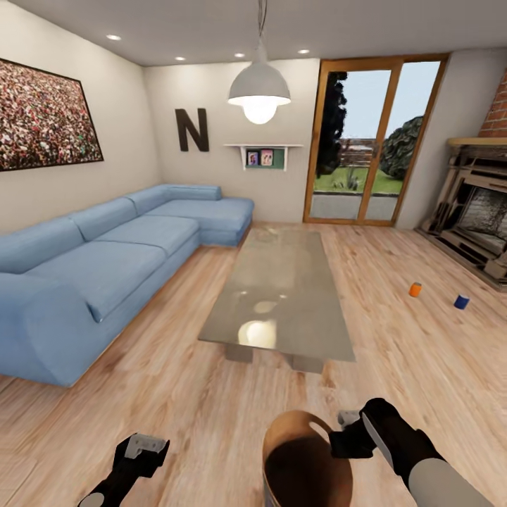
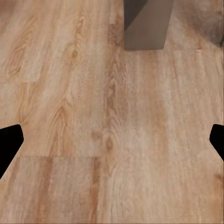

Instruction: Put the three can of soda from the living room inside the tash can in the kitchen.

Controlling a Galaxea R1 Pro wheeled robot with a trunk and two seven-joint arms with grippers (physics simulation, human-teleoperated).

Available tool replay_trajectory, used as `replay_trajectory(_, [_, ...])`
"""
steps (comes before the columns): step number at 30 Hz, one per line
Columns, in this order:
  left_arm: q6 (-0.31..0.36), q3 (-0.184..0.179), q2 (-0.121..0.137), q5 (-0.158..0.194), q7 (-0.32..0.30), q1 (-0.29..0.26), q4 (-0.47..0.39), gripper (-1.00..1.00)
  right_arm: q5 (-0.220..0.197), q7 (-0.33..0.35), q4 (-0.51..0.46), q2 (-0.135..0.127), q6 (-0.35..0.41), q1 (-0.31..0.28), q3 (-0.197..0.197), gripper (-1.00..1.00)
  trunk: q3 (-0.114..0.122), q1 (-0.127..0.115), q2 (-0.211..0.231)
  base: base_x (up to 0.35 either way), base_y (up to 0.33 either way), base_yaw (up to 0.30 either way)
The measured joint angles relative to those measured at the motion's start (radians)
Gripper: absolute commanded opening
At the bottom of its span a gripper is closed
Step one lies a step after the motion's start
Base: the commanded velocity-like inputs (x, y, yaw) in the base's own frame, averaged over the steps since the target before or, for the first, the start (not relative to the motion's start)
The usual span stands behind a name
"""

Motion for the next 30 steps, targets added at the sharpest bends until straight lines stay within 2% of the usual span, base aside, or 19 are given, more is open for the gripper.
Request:
replay_trajectory(24, [0.000,0.000,0.000,0.000,0.000,0.000,0.000,1.00,-0.003,0.000,0.000,0.000,0.001,0.000,0.000,-1.00,0.023,0.000,0.000,0.185,-0.244,-0.201])
replay_trajectory(30, [0.000,0.000,0.000,0.000,0.000,0.000,0.000,1.00,-0.004,-0.001,0.000,0.001,0.001,0.000,0.000,-1.00,0.026,0.000,0.000,0.185,-0.244,-0.069])
